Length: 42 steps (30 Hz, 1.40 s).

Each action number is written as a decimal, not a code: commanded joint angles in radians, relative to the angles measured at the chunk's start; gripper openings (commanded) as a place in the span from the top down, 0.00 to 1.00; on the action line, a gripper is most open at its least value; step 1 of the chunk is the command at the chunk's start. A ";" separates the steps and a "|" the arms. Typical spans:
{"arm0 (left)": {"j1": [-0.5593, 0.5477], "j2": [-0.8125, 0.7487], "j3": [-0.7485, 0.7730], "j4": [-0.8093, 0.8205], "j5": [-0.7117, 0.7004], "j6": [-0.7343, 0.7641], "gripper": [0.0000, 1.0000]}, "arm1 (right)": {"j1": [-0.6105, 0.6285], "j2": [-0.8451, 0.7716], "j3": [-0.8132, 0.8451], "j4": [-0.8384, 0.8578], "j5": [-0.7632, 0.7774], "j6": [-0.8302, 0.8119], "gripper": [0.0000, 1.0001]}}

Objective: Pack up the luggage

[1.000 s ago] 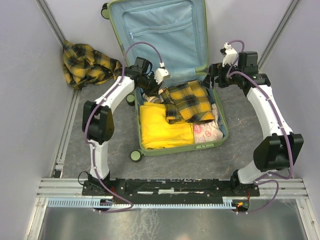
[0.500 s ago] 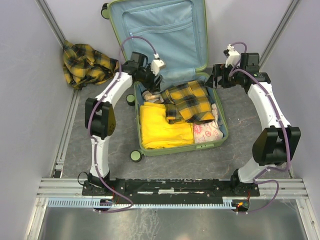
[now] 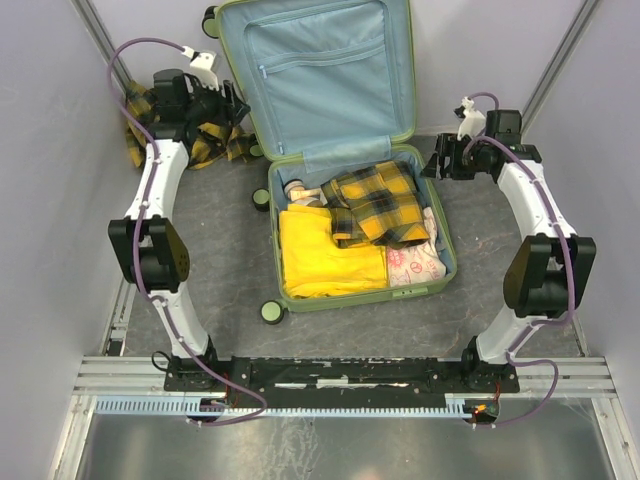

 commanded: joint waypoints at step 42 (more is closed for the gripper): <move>-0.050 -0.142 -0.180 0.314 0.461 0.228 0.97 | 0.008 0.324 0.208 0.081 0.005 0.204 0.77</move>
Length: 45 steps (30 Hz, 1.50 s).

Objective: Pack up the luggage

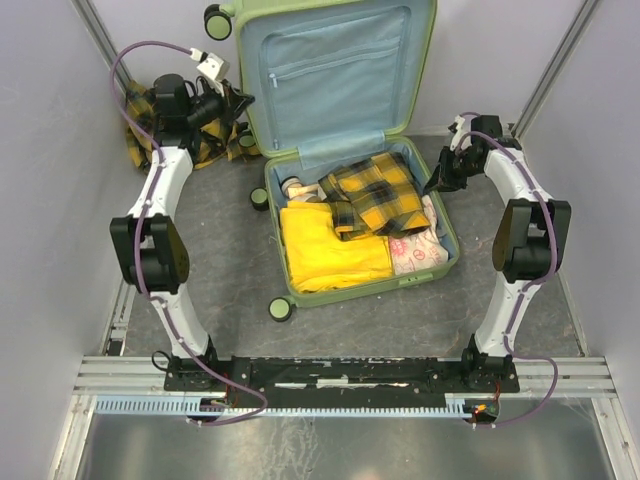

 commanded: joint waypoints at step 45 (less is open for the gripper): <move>-0.271 -0.987 -1.213 -0.897 -0.155 1.739 0.29 | -0.213 -0.195 -0.085 -0.108 -0.160 -0.183 0.51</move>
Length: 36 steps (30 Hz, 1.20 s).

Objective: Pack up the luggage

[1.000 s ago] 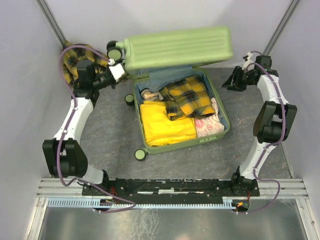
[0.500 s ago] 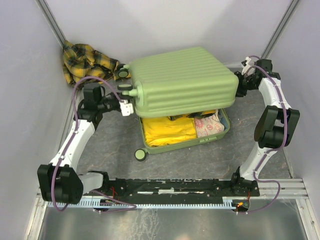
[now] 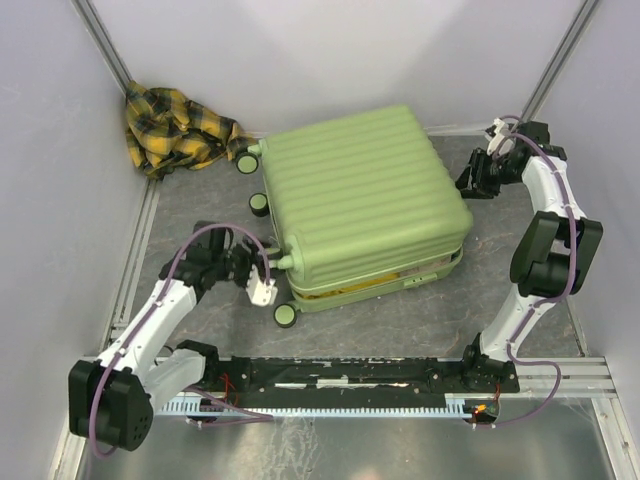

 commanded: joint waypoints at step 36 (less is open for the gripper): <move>0.053 -0.169 0.198 -0.096 0.124 -1.046 0.20 | -0.253 -0.618 -0.855 -0.244 0.041 0.360 0.79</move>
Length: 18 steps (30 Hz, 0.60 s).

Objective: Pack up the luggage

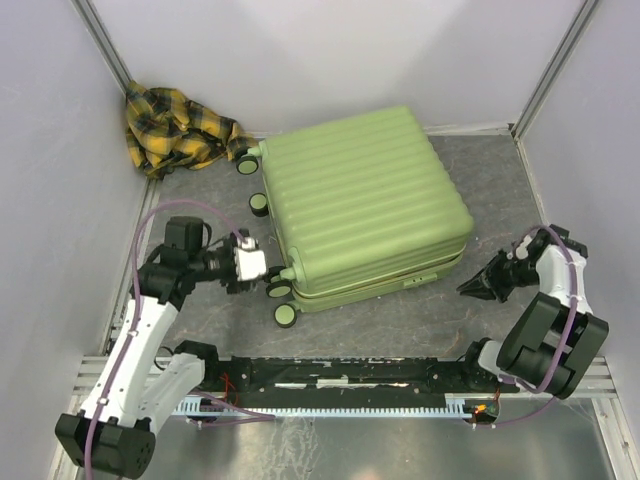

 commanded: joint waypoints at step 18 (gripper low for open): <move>0.128 0.905 0.923 0.535 -0.512 -1.178 0.20 | 0.253 0.210 -0.057 0.596 -0.048 0.436 0.79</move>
